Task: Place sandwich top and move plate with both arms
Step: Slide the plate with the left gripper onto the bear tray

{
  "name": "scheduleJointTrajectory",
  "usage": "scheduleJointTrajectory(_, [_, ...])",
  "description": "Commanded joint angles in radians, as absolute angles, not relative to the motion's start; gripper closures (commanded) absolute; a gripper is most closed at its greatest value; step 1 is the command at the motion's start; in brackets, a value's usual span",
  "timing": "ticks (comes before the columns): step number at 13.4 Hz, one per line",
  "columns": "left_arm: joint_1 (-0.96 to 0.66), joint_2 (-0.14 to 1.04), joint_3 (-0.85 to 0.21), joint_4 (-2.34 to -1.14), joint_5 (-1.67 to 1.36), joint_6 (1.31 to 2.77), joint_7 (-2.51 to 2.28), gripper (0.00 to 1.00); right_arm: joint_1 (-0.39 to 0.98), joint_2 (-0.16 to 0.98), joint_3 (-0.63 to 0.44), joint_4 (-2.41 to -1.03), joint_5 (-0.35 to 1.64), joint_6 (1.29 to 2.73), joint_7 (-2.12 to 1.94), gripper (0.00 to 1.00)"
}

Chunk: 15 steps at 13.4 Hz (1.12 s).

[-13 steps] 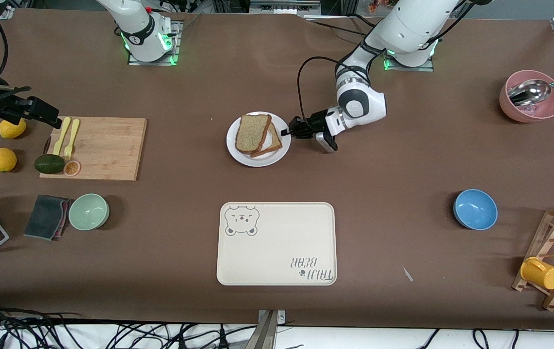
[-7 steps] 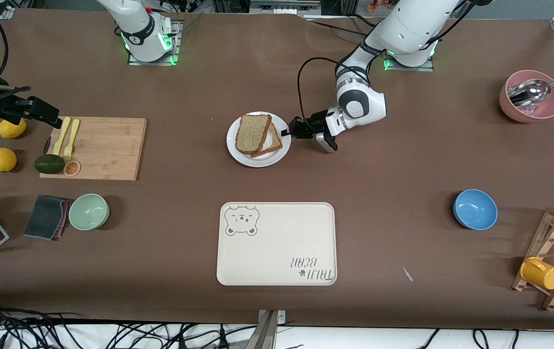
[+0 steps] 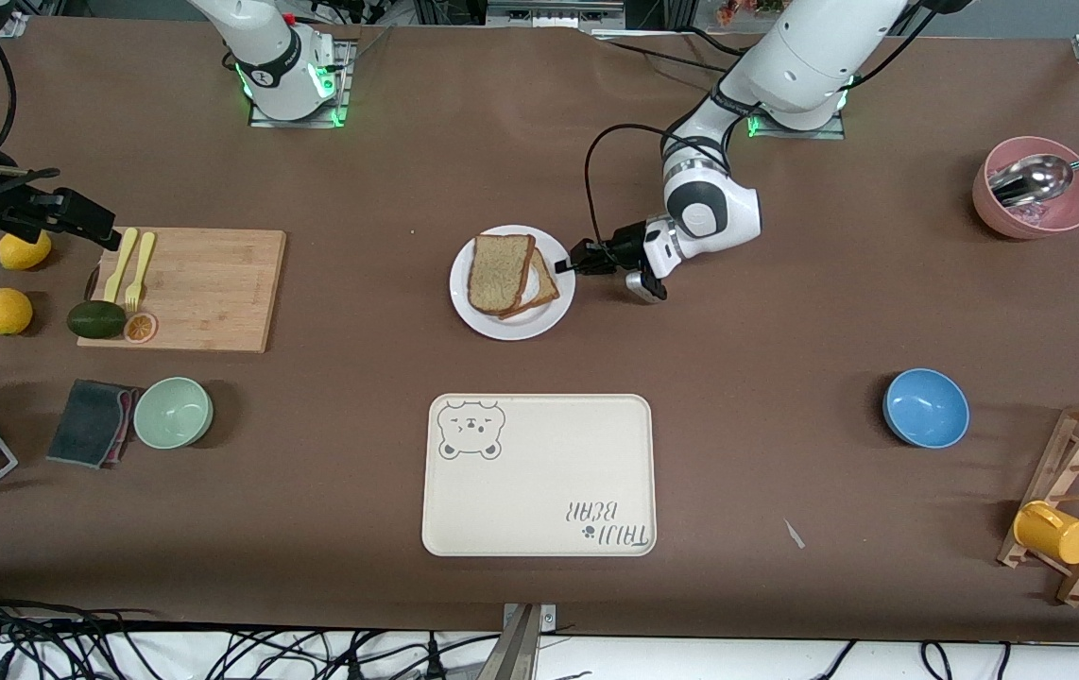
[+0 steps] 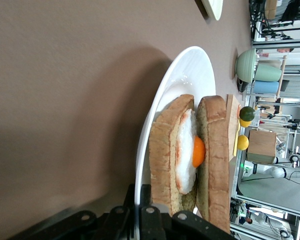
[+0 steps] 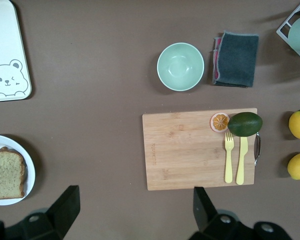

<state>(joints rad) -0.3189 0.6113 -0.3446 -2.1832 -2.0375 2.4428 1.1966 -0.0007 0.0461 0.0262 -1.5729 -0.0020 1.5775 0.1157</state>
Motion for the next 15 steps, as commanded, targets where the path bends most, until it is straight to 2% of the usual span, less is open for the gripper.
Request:
scheduleJointTrajectory(1, [-0.281,0.612,-0.341,-2.158,-1.941,2.457,1.105,1.0,-0.017,0.038,0.035,-1.582,0.017,1.575,0.1,0.0])
scheduleJointTrajectory(15, [-0.201,0.574,-0.339,-2.063,-1.842,2.448,1.009,1.0,-0.017,0.038,0.034,-1.582,0.017,1.577,0.1,0.0])
